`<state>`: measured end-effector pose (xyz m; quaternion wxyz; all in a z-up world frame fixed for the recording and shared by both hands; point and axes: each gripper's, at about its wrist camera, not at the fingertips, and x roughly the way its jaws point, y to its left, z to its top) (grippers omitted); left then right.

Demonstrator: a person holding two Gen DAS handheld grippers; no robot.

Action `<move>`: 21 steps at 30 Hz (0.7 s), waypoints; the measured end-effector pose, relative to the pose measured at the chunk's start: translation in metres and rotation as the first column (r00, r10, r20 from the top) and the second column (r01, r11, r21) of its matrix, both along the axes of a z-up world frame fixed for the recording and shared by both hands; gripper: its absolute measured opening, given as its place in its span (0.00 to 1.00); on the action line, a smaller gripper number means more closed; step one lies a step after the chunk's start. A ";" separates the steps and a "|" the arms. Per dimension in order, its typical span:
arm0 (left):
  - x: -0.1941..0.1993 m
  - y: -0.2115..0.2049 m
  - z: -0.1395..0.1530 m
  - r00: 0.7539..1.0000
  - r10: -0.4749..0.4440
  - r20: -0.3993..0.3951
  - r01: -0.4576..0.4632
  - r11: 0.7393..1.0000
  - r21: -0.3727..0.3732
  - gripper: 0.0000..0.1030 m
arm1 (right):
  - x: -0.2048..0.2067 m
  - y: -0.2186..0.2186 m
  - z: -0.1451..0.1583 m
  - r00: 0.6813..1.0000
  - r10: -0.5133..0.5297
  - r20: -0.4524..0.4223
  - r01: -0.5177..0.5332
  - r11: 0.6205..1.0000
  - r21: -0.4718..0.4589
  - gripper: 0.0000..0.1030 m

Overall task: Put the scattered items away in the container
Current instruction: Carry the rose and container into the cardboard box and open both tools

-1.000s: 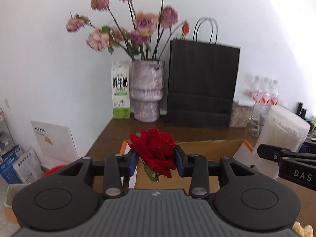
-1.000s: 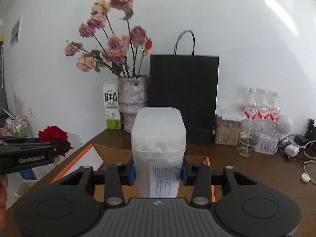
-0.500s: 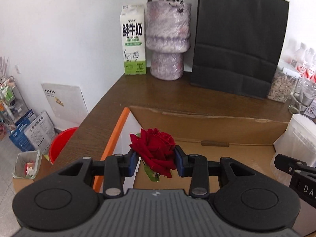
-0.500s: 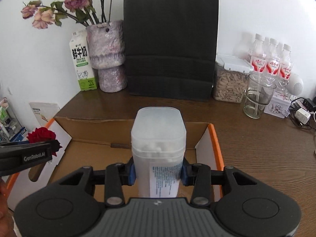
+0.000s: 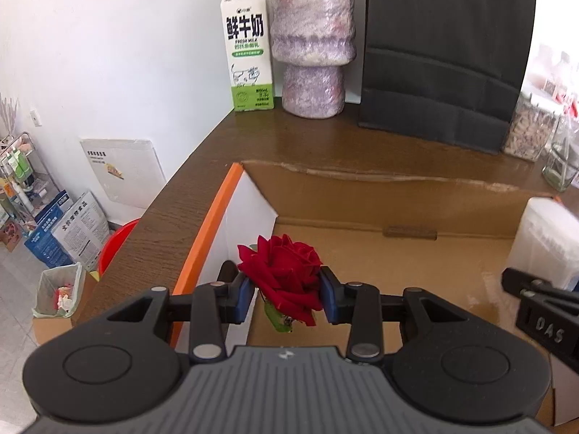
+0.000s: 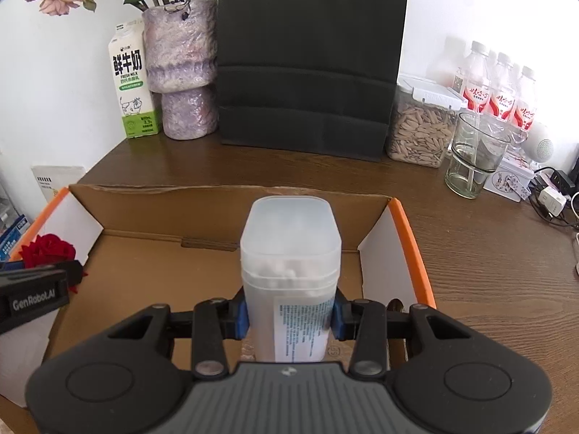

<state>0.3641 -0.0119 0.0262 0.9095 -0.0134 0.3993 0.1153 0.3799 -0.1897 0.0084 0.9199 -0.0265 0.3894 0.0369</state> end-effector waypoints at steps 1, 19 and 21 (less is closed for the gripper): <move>0.000 0.000 -0.001 1.000 -0.001 -0.004 0.001 1.000 0.004 0.37 | 0.000 0.000 0.000 1.000 -0.002 -0.001 0.002 1.000 -0.007 0.39; -0.030 -0.004 0.038 0.989 -0.068 0.130 0.063 0.997 0.044 1.00 | -0.023 0.011 0.027 0.998 0.045 0.040 -0.044 0.998 -0.039 0.98; -0.032 -0.004 0.041 0.989 -0.071 0.132 0.065 0.997 0.048 1.00 | -0.027 0.011 0.031 0.998 0.045 0.046 -0.043 0.998 -0.043 0.98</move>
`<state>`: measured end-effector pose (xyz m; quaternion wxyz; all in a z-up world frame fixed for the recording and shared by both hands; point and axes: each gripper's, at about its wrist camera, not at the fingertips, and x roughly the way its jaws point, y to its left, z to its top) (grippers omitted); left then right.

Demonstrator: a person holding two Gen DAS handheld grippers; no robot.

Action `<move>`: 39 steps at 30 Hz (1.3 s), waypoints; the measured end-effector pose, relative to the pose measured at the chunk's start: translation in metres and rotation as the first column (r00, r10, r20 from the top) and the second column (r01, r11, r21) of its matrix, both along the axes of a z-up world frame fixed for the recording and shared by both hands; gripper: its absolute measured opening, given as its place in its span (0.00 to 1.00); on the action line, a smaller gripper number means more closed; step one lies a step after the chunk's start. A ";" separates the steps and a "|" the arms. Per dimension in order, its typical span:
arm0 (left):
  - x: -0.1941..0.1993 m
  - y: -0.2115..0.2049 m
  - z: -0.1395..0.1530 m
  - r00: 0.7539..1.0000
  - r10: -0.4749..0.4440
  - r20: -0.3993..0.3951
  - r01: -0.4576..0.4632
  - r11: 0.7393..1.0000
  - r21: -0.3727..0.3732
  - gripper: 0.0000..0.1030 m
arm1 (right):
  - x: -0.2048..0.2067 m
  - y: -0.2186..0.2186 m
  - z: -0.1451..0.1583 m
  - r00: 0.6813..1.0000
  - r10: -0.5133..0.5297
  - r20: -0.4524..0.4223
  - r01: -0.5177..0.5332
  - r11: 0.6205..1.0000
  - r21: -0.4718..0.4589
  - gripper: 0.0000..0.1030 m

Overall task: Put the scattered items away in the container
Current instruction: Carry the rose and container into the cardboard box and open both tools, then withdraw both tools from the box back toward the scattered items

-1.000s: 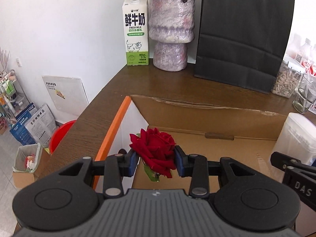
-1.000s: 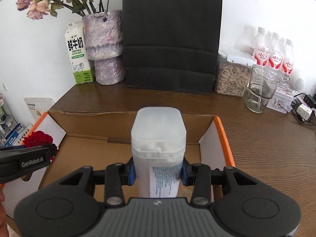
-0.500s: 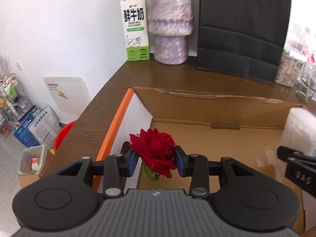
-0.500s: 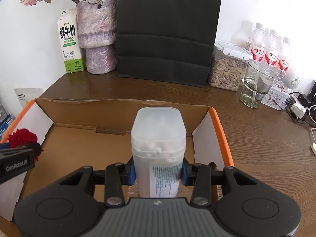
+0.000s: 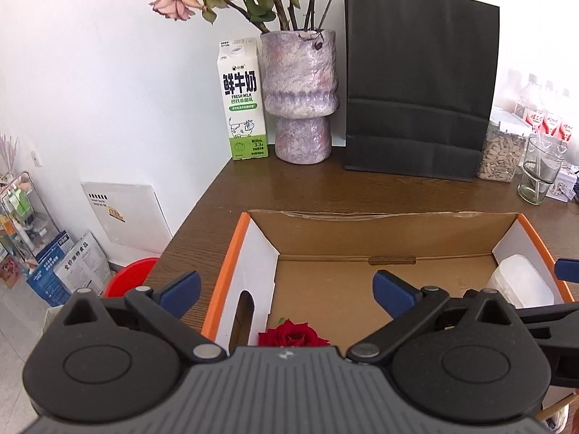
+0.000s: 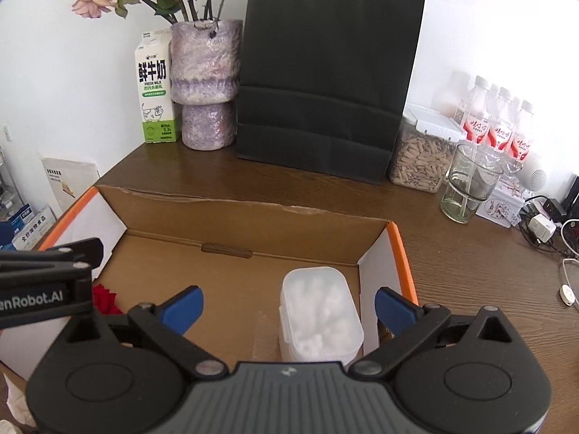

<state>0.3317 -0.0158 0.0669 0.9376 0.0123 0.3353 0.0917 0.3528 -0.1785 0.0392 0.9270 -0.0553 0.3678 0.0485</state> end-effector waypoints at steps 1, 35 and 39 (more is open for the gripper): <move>-0.002 0.001 0.001 1.000 0.002 -0.001 -0.002 1.000 0.000 1.00 | -0.002 0.000 0.001 1.000 -0.001 0.002 0.001 1.000 0.000 0.98; -0.196 0.042 0.000 0.970 -0.156 0.185 0.173 0.982 -0.079 1.00 | -0.244 -0.064 0.026 0.929 0.131 0.345 -0.154 0.987 0.040 0.99; -0.231 0.054 -0.021 0.967 -0.111 0.231 0.141 0.983 -0.116 1.00 | -0.286 -0.071 0.004 0.918 0.114 0.381 -0.139 0.989 0.040 1.00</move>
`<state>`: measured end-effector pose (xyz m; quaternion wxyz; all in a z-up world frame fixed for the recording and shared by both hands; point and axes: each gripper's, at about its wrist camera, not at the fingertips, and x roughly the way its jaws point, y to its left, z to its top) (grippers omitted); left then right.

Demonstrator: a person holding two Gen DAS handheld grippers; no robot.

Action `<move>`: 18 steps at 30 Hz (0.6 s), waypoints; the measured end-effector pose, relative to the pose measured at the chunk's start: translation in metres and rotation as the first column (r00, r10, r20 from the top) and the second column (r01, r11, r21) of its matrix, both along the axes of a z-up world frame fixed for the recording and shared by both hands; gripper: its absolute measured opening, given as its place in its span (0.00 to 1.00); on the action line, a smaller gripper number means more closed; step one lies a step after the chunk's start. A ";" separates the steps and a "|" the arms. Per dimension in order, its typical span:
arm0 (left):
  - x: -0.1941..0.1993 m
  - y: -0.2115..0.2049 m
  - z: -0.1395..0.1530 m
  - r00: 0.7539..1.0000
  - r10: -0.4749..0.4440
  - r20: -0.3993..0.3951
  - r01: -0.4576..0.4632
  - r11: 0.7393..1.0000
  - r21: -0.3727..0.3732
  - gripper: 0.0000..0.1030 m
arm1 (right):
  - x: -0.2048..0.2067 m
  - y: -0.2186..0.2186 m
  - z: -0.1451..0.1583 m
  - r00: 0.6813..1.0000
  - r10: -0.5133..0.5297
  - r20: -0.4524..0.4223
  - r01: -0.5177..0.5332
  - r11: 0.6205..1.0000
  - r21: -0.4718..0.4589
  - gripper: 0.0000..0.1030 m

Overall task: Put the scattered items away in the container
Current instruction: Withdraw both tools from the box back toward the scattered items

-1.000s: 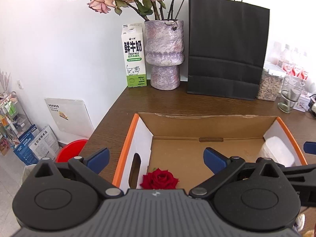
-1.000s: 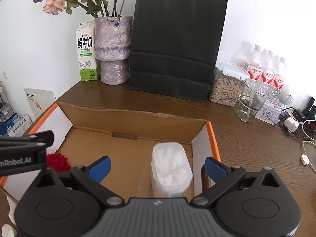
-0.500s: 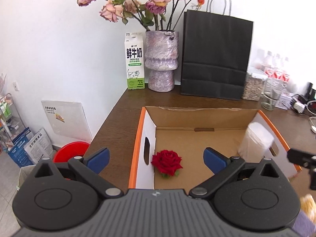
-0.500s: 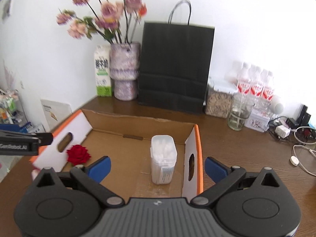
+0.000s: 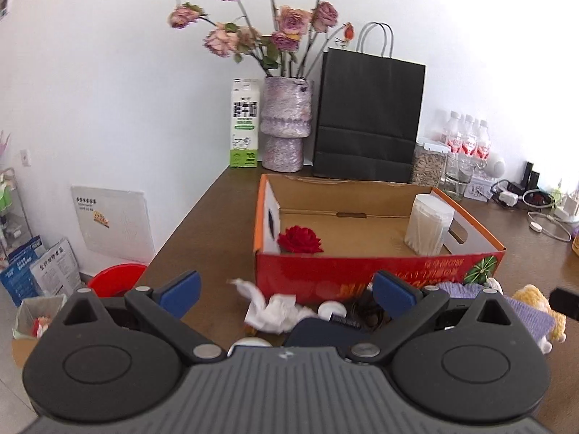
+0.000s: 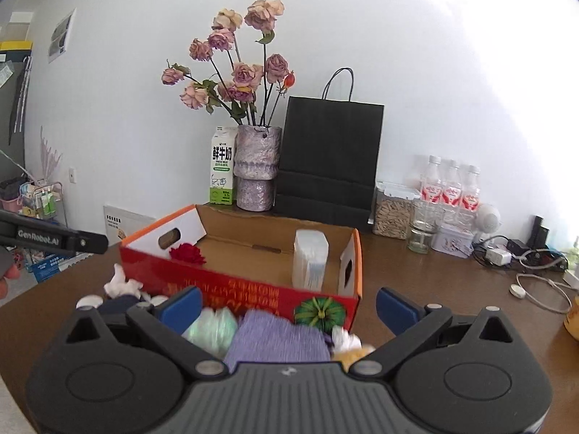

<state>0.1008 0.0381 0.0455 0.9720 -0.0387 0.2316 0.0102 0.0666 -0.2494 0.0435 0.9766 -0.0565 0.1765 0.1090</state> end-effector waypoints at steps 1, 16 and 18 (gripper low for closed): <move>-0.010 0.002 -0.006 1.000 0.010 0.013 -0.009 1.000 -0.013 1.00 | -0.010 -0.002 -0.007 1.000 -0.008 0.002 0.008 1.000 0.004 1.00; -0.069 0.001 -0.053 0.998 0.061 0.032 -0.060 0.998 -0.009 1.00 | -0.055 -0.004 -0.062 0.997 -0.045 -0.060 0.048 0.998 0.048 1.00; -0.069 0.000 -0.057 0.998 0.059 0.028 -0.059 0.998 -0.003 1.00 | -0.053 -0.003 -0.066 0.996 -0.044 -0.072 0.047 0.998 0.043 1.00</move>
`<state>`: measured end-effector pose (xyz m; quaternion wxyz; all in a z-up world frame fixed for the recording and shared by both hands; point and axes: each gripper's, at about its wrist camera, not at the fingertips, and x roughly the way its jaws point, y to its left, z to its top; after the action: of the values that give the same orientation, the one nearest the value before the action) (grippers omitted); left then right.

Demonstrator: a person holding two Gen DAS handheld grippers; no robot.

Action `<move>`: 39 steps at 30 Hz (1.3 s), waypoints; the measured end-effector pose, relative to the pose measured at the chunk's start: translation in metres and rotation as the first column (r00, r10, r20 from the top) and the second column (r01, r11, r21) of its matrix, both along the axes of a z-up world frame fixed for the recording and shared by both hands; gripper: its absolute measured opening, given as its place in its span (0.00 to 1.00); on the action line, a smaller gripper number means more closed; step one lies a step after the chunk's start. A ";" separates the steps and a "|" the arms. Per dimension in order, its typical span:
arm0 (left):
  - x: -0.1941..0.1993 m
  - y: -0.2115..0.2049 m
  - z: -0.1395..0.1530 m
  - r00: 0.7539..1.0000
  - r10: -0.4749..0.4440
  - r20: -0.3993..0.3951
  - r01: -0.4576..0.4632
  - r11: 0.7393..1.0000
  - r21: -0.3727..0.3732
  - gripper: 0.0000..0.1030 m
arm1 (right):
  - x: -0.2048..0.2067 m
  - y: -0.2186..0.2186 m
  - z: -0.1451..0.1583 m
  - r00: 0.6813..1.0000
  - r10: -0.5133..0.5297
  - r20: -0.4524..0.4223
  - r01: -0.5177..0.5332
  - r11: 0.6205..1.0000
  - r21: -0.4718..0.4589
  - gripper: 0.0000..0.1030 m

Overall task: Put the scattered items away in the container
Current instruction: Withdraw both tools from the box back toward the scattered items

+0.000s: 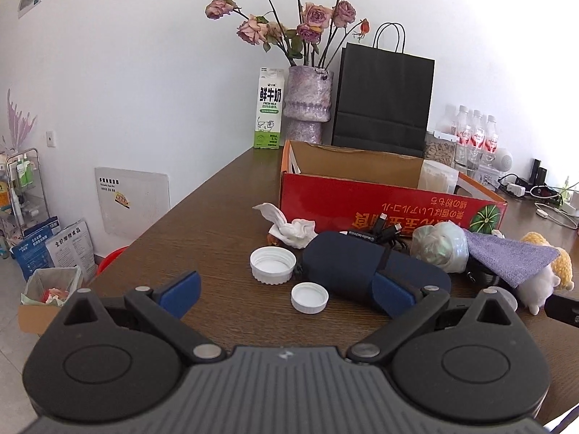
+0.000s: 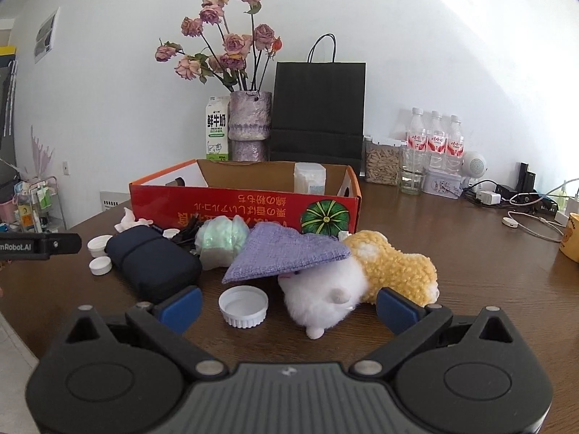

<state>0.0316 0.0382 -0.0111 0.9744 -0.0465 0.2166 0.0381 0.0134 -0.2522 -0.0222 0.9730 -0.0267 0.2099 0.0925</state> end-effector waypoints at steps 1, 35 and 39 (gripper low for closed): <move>0.000 0.000 -0.002 1.000 0.001 -0.002 -0.001 1.000 0.004 1.00 | 0.001 0.001 -0.001 1.000 0.002 -0.002 -0.002 1.000 -0.002 1.00; 0.032 -0.002 -0.036 0.996 0.011 -0.093 -0.008 1.000 0.029 1.00 | 0.018 0.031 -0.037 0.992 0.068 -0.107 -0.067 0.998 0.013 1.00; 0.032 -0.002 -0.035 0.995 0.011 -0.095 -0.008 1.000 0.029 1.00 | 0.019 0.032 -0.035 0.990 0.075 -0.120 -0.074 0.997 0.011 1.00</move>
<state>0.0634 0.0365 -0.0466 0.9634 -0.0320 0.2619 0.0481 0.0326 -0.2202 -0.0571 0.9545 -0.0256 0.2668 0.1308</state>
